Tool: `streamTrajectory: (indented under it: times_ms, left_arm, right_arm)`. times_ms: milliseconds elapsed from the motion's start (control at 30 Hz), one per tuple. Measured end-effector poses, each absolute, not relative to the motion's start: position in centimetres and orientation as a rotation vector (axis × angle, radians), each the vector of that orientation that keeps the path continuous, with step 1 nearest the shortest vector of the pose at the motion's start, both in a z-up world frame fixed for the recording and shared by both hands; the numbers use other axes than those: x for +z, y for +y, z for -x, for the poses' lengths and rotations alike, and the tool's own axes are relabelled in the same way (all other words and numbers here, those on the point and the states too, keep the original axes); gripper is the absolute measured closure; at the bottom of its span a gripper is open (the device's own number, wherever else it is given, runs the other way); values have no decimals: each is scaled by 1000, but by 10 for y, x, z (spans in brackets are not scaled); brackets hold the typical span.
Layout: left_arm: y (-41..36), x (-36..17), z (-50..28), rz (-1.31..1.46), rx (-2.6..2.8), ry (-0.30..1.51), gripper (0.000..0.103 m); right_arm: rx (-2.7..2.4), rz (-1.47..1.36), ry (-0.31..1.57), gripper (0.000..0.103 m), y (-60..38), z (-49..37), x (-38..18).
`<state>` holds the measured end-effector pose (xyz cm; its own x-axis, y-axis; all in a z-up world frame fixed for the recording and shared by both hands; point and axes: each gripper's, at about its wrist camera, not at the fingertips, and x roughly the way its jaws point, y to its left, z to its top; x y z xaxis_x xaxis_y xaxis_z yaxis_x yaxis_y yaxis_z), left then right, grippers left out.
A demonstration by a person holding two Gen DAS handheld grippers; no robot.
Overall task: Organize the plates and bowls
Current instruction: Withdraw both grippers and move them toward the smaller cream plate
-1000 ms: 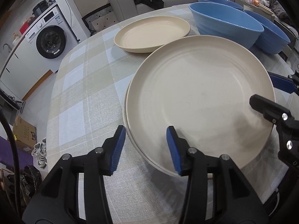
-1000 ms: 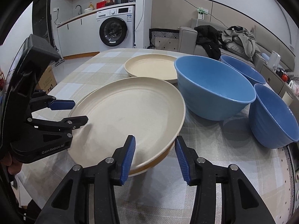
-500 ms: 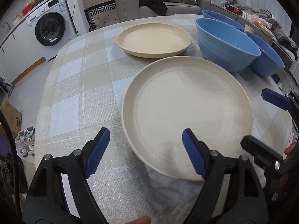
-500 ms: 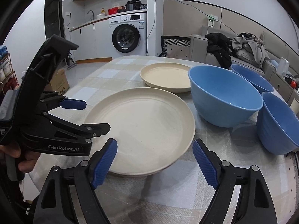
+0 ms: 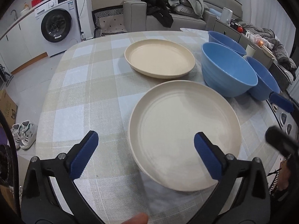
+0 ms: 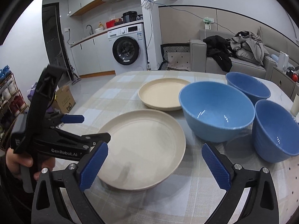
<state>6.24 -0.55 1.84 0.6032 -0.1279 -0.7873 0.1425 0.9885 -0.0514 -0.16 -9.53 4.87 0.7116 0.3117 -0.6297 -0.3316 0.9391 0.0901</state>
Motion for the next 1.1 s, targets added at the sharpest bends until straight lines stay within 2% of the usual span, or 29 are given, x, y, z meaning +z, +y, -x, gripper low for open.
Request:
streamTrajectory:
  times_ms: [433, 1100]
  left_arm:
    - [6, 64, -76, 39, -74, 812, 1]
    - [13, 80, -111, 79, -19, 792, 1]
  right_arm:
    - [376, 45, 618, 1, -118, -29, 118]
    - [409, 53, 654, 1, -124, -97, 157]
